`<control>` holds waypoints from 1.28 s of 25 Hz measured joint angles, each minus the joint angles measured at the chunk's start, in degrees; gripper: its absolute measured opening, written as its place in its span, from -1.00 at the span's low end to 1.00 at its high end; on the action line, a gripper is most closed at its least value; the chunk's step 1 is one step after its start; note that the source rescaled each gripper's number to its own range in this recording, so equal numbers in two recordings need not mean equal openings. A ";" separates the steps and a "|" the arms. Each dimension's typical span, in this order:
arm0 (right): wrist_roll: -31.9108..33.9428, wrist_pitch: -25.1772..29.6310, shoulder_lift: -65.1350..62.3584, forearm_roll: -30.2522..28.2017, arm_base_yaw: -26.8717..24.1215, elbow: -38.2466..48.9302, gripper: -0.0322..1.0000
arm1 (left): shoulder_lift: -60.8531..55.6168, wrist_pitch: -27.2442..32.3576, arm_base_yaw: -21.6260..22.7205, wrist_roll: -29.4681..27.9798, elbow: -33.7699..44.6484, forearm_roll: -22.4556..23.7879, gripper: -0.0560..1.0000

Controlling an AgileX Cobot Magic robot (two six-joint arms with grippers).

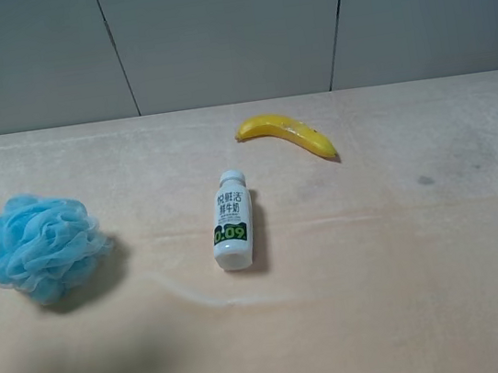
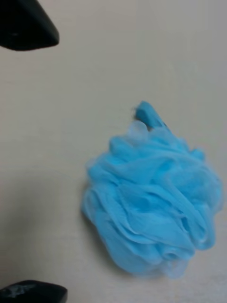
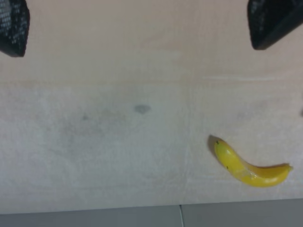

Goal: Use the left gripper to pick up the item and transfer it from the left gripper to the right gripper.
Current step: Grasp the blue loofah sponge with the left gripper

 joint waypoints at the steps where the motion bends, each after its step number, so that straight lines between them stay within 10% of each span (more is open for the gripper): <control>1: 0.00 0.00 0.00 0.00 0.00 0.00 1.00 | 2.12 -0.68 -0.85 0.00 -0.19 0.00 0.92; 23: 0.00 -0.10 0.00 0.00 0.00 0.00 1.00 | 34.16 -20.67 -5.85 1.91 -0.37 3.11 0.92; 32: 0.00 -0.10 0.00 0.00 0.00 0.00 1.00 | 42.91 -23.92 -5.85 1.91 -0.58 -5.03 0.64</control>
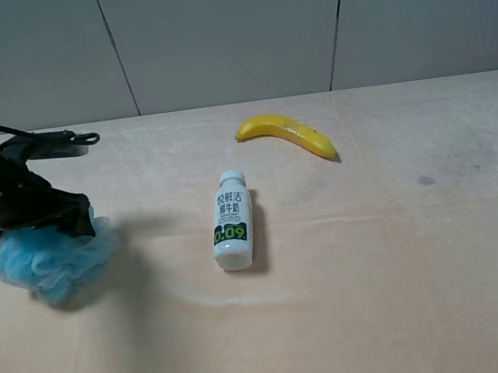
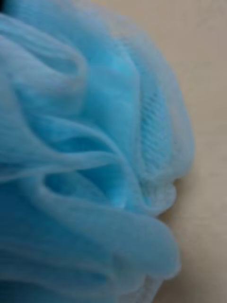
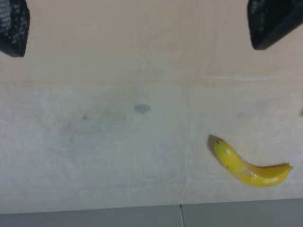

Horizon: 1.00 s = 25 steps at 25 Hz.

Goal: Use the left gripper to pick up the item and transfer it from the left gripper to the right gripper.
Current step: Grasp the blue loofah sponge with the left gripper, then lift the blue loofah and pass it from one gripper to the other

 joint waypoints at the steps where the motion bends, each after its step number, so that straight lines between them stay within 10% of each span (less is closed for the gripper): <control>1: 0.00 0.00 0.00 0.00 0.00 0.00 1.00 | 0.35 0.26 0.00 0.00 -0.02 -0.12 0.44; 4: 0.00 0.07 0.00 0.00 0.00 0.00 1.00 | 0.39 0.32 0.00 0.00 -0.07 -0.39 -0.21; 25: 0.00 0.07 0.00 0.00 0.00 0.00 1.00 | 0.44 26.06 -0.15 0.23 -19.44 -0.50 -0.39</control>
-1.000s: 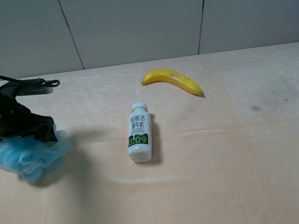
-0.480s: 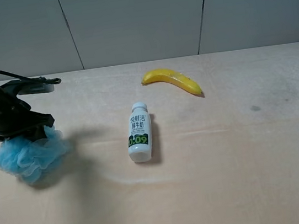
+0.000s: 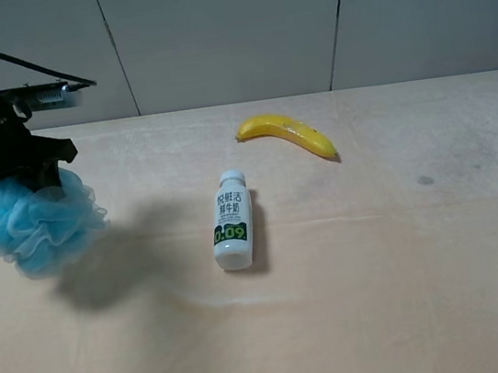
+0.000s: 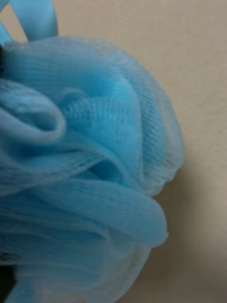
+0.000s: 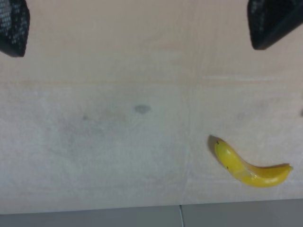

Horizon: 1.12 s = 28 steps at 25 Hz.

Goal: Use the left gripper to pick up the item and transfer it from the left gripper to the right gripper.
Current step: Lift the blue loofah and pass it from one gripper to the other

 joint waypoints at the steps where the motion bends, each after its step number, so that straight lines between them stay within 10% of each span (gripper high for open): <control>1: 0.00 0.00 0.00 0.00 0.00 0.00 1.00 | 0.00 1.21 0.00 0.00 -1.08 0.00 -0.40; 18: 0.00 -0.07 0.00 0.00 0.00 0.00 1.00 | -8.11 5.17 -0.55 5.37 -6.76 -15.55 -0.49; 28: -0.07 -0.07 0.00 1.46 0.00 0.00 1.00 | -8.79 -5.31 -16.40 13.20 -6.76 -24.63 -0.53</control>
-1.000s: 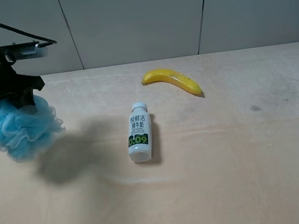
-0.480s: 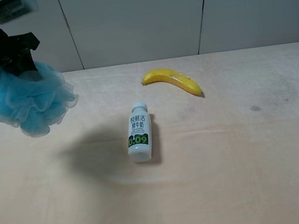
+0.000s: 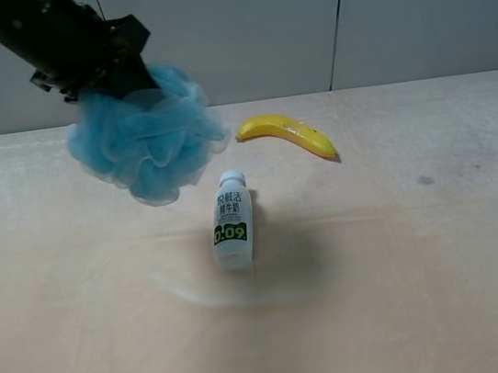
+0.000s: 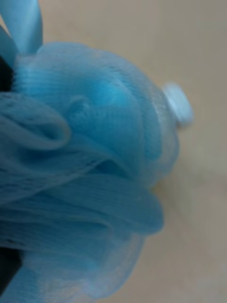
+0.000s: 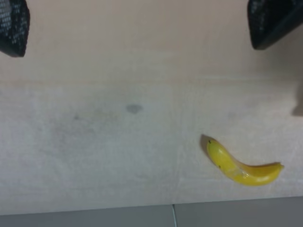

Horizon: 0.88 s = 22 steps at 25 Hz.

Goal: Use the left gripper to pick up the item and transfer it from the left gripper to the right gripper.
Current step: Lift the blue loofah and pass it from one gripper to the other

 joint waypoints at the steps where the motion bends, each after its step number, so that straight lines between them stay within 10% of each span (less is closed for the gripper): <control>1: -0.14 0.00 0.00 0.25 0.00 0.00 1.00 | 0.07 -1.58 -2.15 0.17 0.00 -0.24 -0.53; 8: -3.69 -1.02 4.43 8.74 0.00 -1.18 1.00 | 4.26 -7.45 -10.50 0.41 0.00 -3.55 -0.56; 13: -17.69 -2.96 13.76 16.02 0.49 -2.65 1.00 | 6.71 -9.18 -12.83 3.47 0.00 -9.76 -0.56; 22: -29.16 -14.27 23.49 19.72 14.00 -2.92 1.00 | 6.71 -11.59 -13.57 4.80 0.00 -15.54 -0.60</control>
